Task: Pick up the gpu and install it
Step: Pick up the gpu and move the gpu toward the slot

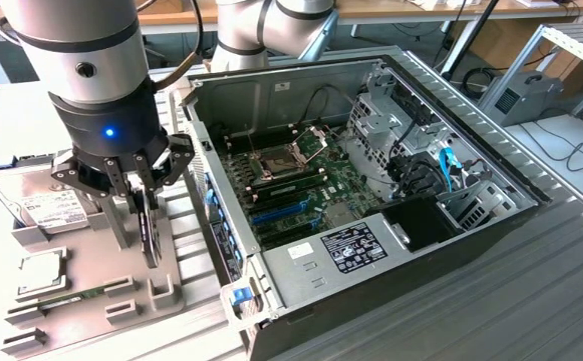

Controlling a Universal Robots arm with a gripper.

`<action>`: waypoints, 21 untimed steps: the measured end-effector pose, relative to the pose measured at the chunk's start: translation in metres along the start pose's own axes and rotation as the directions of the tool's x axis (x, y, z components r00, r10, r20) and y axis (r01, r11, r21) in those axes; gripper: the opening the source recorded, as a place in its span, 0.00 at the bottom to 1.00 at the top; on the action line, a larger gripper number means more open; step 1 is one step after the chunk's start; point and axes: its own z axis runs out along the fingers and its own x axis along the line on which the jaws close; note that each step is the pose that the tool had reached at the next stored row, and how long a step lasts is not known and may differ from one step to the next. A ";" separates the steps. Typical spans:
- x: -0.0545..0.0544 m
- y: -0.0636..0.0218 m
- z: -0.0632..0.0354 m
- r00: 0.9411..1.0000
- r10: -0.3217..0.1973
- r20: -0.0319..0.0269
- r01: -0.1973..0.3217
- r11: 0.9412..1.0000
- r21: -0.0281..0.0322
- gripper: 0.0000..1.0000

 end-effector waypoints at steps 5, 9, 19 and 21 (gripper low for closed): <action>0.000 0.0002 -0.0043 1.000 0.000 0.000 0.000 1.000 0.000 0.26; 0.000 0.0002 -0.0075 1.000 0.000 0.000 0.000 1.000 0.000 0.26; 0.000 0.0005 -0.0154 1.000 0.000 0.000 0.000 1.000 -0.001 0.26; 0.000 0.0005 -0.0170 1.000 0.000 0.000 0.000 1.000 -0.001 0.26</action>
